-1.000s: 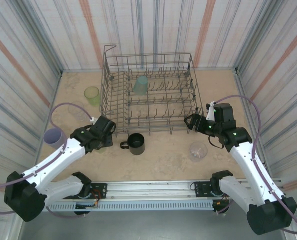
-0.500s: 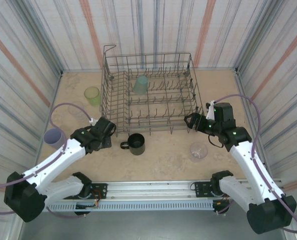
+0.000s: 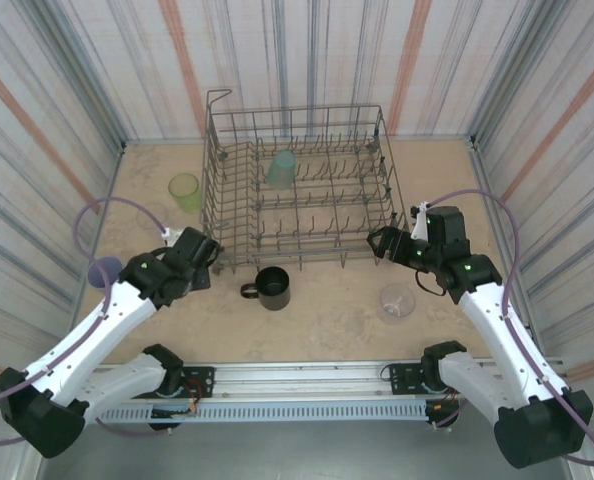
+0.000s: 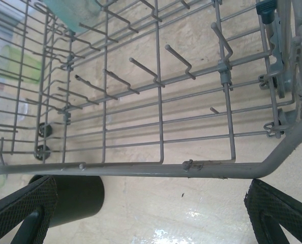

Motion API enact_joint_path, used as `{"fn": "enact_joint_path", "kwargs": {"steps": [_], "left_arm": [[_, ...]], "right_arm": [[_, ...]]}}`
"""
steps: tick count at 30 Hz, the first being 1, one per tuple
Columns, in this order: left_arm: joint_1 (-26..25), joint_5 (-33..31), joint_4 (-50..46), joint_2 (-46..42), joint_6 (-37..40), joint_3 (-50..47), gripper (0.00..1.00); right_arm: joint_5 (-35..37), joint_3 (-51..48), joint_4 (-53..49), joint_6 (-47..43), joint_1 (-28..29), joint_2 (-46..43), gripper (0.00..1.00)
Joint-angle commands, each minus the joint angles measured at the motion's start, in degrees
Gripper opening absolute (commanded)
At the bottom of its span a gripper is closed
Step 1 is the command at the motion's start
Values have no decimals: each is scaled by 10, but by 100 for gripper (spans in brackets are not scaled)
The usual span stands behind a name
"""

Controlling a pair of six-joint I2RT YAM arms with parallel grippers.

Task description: Load the cups into the dish rack

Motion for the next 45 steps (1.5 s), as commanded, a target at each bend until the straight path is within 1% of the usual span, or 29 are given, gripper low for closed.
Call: {"fn": "enact_joint_path", "kwargs": {"steps": [1, 6, 11, 15, 18, 24, 33, 36, 40, 45], "left_arm": [[16, -25, -34, -4, 23, 33, 0], [51, -11, -38, -8, 67, 68, 0], [91, -8, -30, 14, 113, 104, 0], [129, 19, -10, 37, 141, 139, 0], [146, 41, 6, 53, 156, 169, 0], [157, 72, 27, 91, 185, 241, 0], [167, 83, 29, 155, 228, 370, 0], [170, 110, 34, 169, 226, 400, 0], [171, 174, 55, 174, 212, 415, 0], [171, 223, 88, 180, 183, 423, 0]], "right_arm": [[-1, -10, 2, 11, 4, -13, 99], [2, -11, 1, 13, 4, -27, 99], [-1, -4, 3, 5, 4, -20, 99], [-7, -1, 9, 2, 3, -7, 99], [-13, 2, 13, 2, 3, 3, 99], [-33, 14, 18, 6, -1, 22, 99], [-43, 34, 33, 7, -2, 41, 99], [-62, 36, 44, 17, -6, 48, 99], [-105, 25, 79, 47, -17, 52, 99], [-111, 28, 91, 51, -21, 55, 99]]}}
